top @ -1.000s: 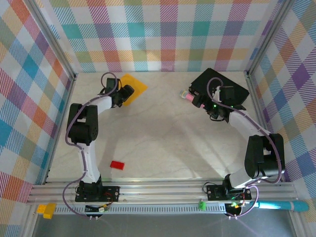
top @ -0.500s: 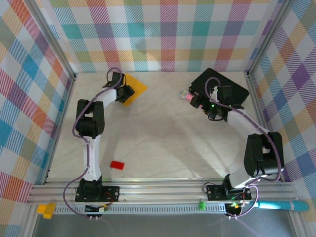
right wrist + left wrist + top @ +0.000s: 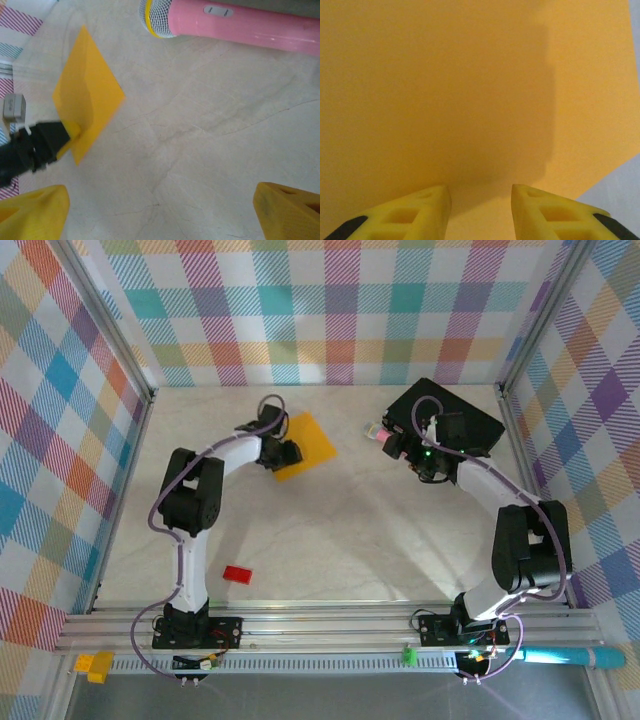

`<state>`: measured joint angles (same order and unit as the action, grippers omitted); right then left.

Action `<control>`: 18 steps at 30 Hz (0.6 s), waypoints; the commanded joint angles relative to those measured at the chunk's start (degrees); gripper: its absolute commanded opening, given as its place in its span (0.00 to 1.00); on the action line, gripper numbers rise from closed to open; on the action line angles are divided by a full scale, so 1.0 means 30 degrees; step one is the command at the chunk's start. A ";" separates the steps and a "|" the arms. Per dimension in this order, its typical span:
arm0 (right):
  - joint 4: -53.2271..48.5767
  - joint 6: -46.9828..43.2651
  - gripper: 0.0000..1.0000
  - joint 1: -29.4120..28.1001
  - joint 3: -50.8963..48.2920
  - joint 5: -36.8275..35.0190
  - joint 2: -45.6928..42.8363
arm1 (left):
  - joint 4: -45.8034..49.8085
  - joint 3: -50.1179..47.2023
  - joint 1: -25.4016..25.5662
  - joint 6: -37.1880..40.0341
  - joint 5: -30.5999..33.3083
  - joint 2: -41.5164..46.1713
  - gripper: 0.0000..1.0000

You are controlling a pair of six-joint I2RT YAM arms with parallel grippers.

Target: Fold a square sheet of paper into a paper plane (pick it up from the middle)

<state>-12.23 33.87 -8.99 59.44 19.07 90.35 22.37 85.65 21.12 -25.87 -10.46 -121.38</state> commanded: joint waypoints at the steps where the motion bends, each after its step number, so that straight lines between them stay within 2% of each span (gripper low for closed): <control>1: -0.1004 -0.0145 0.93 -0.0701 0.0654 -0.0025 0.0675 | 0.1813 -0.3424 0.1796 0.0903 -0.2103 0.1193 0.37; 5: -0.1943 -0.0540 0.87 -0.1793 0.1479 0.0270 0.1764 | -0.0669 -0.7011 0.3239 0.0727 -0.4698 0.3336 0.39; 8: -0.2094 -0.0485 0.81 -0.2919 0.2141 0.0454 0.2700 | -0.1972 -0.8350 0.3425 0.0007 -0.5452 0.5074 0.43; 13: -0.2624 -0.0084 0.69 -0.4397 0.3844 0.0986 0.4780 | -0.4030 -0.8911 0.3319 -0.1418 -0.3987 0.8190 0.57; 18: -0.2688 0.0674 0.67 -0.5606 0.4949 0.0715 0.6197 | -0.5481 -1.0669 0.2379 -0.2773 -0.2727 1.0450 0.68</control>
<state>-18.24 34.33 -24.51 72.18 20.47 107.61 9.76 56.16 30.26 -30.70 -21.26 -93.82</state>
